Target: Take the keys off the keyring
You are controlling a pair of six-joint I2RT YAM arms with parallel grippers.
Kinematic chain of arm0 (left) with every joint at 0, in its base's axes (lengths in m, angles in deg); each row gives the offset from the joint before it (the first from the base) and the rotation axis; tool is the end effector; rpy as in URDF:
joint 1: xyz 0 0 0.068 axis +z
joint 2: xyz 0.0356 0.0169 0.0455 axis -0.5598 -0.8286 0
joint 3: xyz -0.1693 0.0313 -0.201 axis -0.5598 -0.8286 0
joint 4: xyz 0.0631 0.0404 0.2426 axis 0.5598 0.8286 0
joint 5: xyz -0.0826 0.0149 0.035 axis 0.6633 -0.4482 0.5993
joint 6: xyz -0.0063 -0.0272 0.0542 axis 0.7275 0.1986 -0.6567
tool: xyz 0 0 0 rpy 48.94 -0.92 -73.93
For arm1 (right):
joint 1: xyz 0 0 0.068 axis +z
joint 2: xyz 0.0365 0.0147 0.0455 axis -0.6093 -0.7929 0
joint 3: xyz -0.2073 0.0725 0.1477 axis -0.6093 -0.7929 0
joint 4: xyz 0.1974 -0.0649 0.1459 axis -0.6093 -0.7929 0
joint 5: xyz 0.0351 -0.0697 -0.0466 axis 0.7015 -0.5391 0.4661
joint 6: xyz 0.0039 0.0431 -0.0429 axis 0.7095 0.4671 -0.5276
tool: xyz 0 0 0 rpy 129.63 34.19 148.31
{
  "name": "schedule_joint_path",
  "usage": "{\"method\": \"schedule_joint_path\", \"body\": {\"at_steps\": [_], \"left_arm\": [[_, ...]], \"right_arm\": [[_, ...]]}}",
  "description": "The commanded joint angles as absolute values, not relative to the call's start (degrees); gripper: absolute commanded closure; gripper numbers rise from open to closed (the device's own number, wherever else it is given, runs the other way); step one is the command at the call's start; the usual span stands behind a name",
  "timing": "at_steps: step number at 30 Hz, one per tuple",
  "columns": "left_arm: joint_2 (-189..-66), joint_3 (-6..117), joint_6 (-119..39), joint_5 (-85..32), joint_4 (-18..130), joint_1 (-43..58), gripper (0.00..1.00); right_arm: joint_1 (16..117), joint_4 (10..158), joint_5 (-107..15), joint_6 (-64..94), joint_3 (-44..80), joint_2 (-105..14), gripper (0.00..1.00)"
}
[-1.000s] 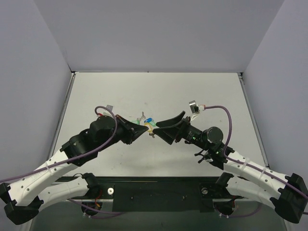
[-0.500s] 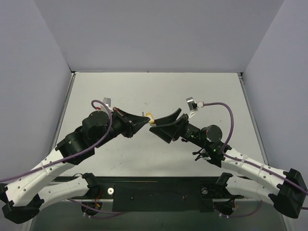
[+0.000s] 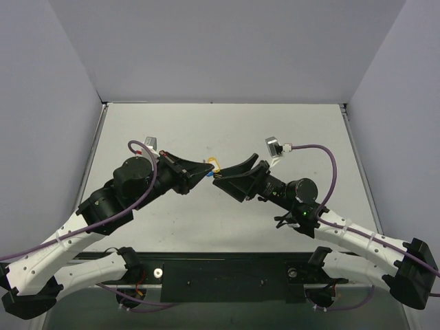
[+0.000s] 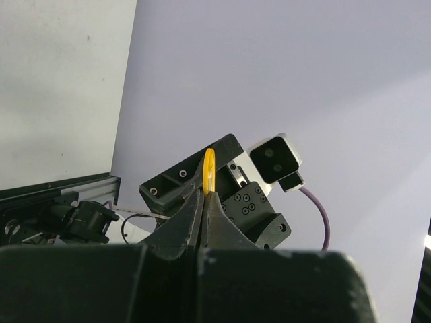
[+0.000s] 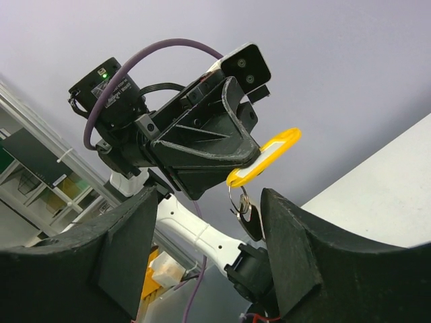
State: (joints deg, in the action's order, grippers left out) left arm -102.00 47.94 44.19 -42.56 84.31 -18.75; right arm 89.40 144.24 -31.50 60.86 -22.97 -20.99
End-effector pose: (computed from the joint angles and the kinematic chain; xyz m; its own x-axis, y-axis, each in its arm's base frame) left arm 0.1178 -0.1451 0.4041 -0.6949 -0.7158 0.0689 -0.1898 0.0902 -0.9777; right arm 0.1176 0.1773 0.3667 -0.4944 0.5660 -0.6597 -0.8547 -0.1786 0.4874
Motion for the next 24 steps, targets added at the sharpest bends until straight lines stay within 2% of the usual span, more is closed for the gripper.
{"method": "schedule_joint_path", "body": {"at_steps": [1,14,21,24], "left_arm": [[-101.27,50.47,44.92,-43.67,82.0,-18.95,1.0],[-100.12,50.12,44.92,-45.16,82.7,-18.87,1.0],[-99.33,49.59,45.1,-45.95,82.97,-18.95,1.0],[-99.16,49.42,45.1,-46.04,82.88,-18.95,1.0]], "right_arm": [[89.84,151.29,-31.07,61.39,-20.49,-21.39,0.44],[89.84,151.91,-31.07,61.66,-20.66,-22.36,0.6],[89.75,150.68,-32.38,61.92,-21.01,-22.18,0.62],[89.84,150.24,-32.48,61.75,-20.84,-22.18,0.67]]}}
